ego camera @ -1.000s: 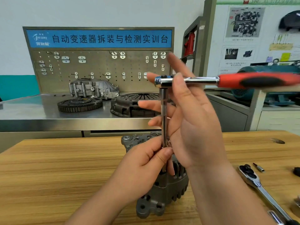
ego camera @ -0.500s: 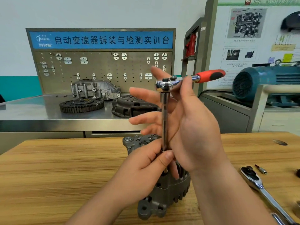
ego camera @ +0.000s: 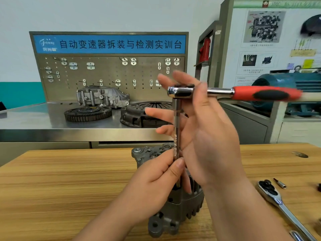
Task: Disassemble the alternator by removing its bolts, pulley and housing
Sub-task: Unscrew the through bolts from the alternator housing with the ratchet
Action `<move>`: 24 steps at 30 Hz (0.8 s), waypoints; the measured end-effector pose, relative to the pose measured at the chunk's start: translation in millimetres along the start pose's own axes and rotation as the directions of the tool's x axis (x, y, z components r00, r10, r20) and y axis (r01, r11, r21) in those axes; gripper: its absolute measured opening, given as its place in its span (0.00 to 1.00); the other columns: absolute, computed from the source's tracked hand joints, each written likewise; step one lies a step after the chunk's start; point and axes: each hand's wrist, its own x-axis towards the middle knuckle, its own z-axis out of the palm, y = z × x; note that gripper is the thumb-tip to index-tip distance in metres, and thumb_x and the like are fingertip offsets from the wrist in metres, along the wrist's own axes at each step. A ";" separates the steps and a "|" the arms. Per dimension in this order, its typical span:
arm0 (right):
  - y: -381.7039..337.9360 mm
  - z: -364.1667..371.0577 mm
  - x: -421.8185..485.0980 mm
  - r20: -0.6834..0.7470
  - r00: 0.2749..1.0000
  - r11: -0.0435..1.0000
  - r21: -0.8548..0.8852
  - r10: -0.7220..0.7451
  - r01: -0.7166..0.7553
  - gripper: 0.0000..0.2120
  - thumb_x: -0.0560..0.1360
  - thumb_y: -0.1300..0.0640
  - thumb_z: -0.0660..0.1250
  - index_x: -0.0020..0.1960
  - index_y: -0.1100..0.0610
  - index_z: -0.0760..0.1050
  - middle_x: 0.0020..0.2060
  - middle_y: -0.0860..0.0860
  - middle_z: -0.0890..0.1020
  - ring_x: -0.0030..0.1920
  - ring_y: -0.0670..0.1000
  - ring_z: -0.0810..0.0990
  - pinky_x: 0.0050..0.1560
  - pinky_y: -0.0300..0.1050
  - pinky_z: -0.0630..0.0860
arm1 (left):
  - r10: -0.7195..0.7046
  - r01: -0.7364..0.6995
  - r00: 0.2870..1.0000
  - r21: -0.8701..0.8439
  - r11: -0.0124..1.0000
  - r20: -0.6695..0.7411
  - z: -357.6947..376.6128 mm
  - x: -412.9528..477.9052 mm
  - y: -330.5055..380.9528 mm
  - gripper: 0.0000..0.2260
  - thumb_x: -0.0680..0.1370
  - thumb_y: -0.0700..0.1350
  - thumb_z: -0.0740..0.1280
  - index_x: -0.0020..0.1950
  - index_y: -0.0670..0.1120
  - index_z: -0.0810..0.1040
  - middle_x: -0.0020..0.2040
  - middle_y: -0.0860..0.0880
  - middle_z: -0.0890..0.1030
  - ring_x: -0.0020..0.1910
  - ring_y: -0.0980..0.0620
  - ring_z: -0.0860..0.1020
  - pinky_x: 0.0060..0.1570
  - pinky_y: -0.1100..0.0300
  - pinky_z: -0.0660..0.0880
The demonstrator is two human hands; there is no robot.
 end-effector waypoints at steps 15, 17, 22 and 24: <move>-0.2 4.8 -1.7 -0.020 0.995 0.990 -0.099 -0.098 0.095 0.15 0.76 0.51 0.61 0.61 0.41 0.74 0.60 0.43 0.80 0.45 0.52 0.84 0.36 0.37 0.78 | 0.008 -0.005 0.999 0.110 0.994 -0.032 3.4 1.5 -1.1 0.09 0.77 0.56 0.59 0.48 0.57 0.78 0.39 0.57 0.83 0.39 0.51 0.80 0.43 0.51 0.77; -0.2 1.2 -0.8 -0.026 0.999 1.000 -0.011 -0.023 0.023 0.16 0.77 0.45 0.59 0.63 0.44 0.73 0.59 0.46 0.82 0.43 0.52 0.85 0.34 0.38 0.78 | 0.011 -0.010 1.000 0.070 0.997 -0.003 1.8 0.5 -0.2 0.14 0.76 0.61 0.58 0.51 0.55 0.77 0.42 0.55 0.84 0.44 0.48 0.80 0.47 0.45 0.76; -0.9 -2.2 -0.8 -0.008 0.996 0.996 0.022 0.084 -0.084 0.21 0.73 0.40 0.59 0.61 0.48 0.76 0.48 0.52 0.86 0.37 0.50 0.84 0.30 0.37 0.76 | 0.004 -0.004 1.000 0.050 0.999 0.003 0.9 -1.0 1.9 0.19 0.73 0.62 0.57 0.50 0.51 0.78 0.45 0.53 0.85 0.48 0.48 0.81 0.52 0.40 0.75; 0.2 -2.2 -1.5 -0.035 0.999 0.999 -0.032 0.030 -0.032 0.16 0.73 0.43 0.63 0.58 0.44 0.79 0.50 0.53 0.85 0.40 0.50 0.84 0.32 0.38 0.76 | 0.007 -0.006 1.000 0.060 0.998 -0.026 2.1 -0.3 0.2 0.18 0.72 0.62 0.58 0.46 0.50 0.78 0.42 0.52 0.85 0.45 0.44 0.81 0.50 0.39 0.75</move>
